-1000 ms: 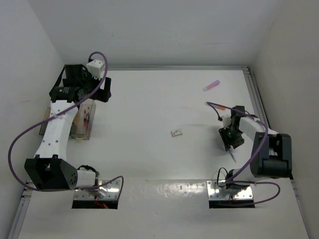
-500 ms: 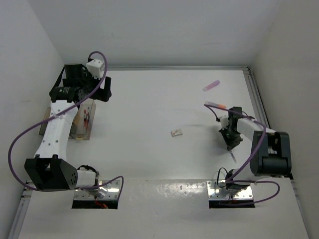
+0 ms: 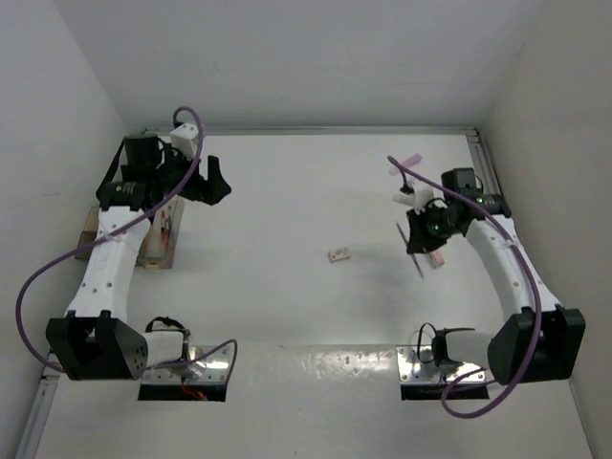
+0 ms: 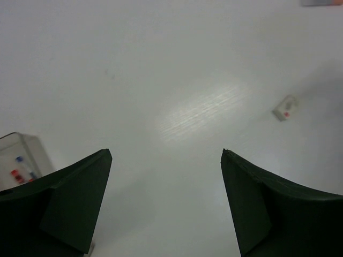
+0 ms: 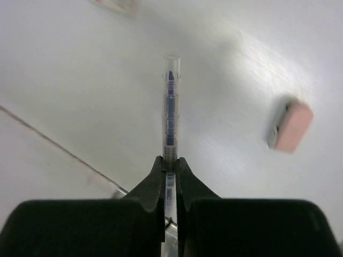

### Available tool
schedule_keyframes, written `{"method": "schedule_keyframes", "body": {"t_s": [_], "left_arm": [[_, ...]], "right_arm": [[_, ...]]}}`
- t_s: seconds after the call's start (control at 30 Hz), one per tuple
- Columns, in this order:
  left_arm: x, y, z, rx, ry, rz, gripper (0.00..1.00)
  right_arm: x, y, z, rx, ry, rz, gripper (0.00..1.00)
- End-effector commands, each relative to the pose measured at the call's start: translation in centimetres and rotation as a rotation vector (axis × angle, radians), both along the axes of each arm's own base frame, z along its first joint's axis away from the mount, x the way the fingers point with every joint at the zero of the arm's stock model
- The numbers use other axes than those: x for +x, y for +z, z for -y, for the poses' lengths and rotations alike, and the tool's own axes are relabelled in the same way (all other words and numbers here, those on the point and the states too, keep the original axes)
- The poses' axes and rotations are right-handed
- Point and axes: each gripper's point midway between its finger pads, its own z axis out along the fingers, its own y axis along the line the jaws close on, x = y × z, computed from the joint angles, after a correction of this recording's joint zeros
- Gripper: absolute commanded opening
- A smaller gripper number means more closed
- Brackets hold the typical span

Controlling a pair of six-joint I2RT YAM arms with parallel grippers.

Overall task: Sort the stationery into containers
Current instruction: Pick up the pen from the center of the board.

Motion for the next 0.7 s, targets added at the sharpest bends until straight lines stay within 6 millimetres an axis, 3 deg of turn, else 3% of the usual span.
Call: {"method": "schedule_keyframes", "body": {"t_s": [0.0, 0.07, 0.1, 0.13, 0.17, 0.23, 0.33, 0.53, 0.67], "left_arm": [[-2.7, 3.7, 5.1, -0.264, -0.205, 0.112, 0.90], [-4.8, 5.3, 7.4, -0.443, -0.271, 0.096, 0.90], [-4.7, 7.0, 8.1, -0.484, -0.309, 0.181, 0.89], [-5.0, 5.9, 8.4, -0.537, -0.311, 0.147, 0.89], [-5.8, 7.6, 10.1, -0.614, -0.363, 0.162, 0.89], [-6.2, 7.2, 11.1, -0.667, -0.370, 0.130, 0.88], [-6.1, 7.7, 12.4, -0.743, -0.369, 0.101, 0.87], [-6.4, 9.9, 14.6, -0.895, -0.398, 0.076, 0.77], [-6.8, 10.0, 15.9, -0.923, -0.426, 0.065, 0.77]], "right_arm": [[0.4, 5.8, -7.3, 0.276, 0.109, 0.017, 0.00], [2.2, 9.1, -10.8, 0.347, 0.182, 0.102, 0.00], [3.1, 11.0, -12.5, 0.396, 0.184, 0.116, 0.00], [3.8, 12.2, -13.7, 0.425, 0.205, 0.141, 0.00], [3.8, 13.2, -15.2, 0.462, 0.212, 0.123, 0.00], [5.3, 15.9, -17.5, 0.546, 0.245, 0.165, 0.00], [5.5, 19.0, -21.1, 0.662, 0.293, 0.177, 0.00], [4.8, 22.1, -25.9, 0.800, 0.332, 0.129, 0.00], [3.9, 22.4, -27.5, 0.843, 0.339, 0.088, 0.00]]}}
